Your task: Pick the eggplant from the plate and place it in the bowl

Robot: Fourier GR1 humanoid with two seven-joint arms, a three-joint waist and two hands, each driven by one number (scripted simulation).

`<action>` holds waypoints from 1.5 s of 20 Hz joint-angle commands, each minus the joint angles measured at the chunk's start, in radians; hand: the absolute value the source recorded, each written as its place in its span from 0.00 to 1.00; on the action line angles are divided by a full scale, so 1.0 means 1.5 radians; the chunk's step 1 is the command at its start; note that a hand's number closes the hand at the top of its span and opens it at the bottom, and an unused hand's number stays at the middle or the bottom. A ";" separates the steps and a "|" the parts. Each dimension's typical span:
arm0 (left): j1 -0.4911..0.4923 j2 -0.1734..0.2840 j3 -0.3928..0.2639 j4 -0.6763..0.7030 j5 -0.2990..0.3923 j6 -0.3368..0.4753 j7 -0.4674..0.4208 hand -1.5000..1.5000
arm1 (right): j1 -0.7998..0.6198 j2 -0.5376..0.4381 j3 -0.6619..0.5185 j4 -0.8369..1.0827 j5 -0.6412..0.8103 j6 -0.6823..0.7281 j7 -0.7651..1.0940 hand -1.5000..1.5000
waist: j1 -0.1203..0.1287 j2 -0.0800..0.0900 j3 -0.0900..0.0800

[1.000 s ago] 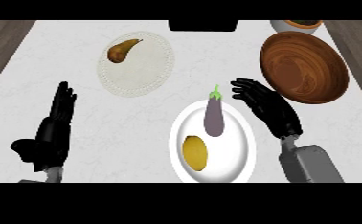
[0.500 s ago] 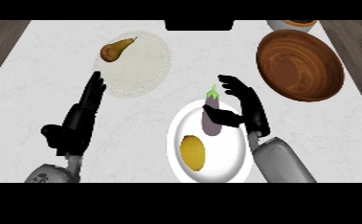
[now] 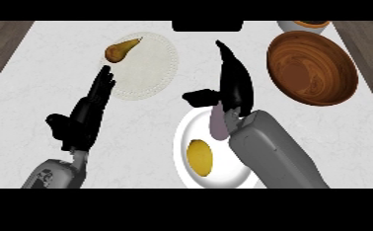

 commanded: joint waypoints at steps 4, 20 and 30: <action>-0.010 0.016 0.014 -0.029 0.000 -0.022 0.038 0.50 | -0.173 0.013 -0.087 0.091 -0.023 0.144 0.160 0.00 | 0.013 0.003 0.001; -0.003 -0.032 0.013 -0.007 -0.034 -0.004 0.027 0.50 | -0.112 0.020 -0.121 0.160 -0.146 0.297 0.241 0.00 | -0.003 0.000 0.001; 0.013 -0.043 0.052 0.017 -0.035 -0.052 -0.003 0.50 | -0.057 0.037 -0.155 0.057 -0.132 0.277 0.237 0.00 | 0.000 0.002 0.001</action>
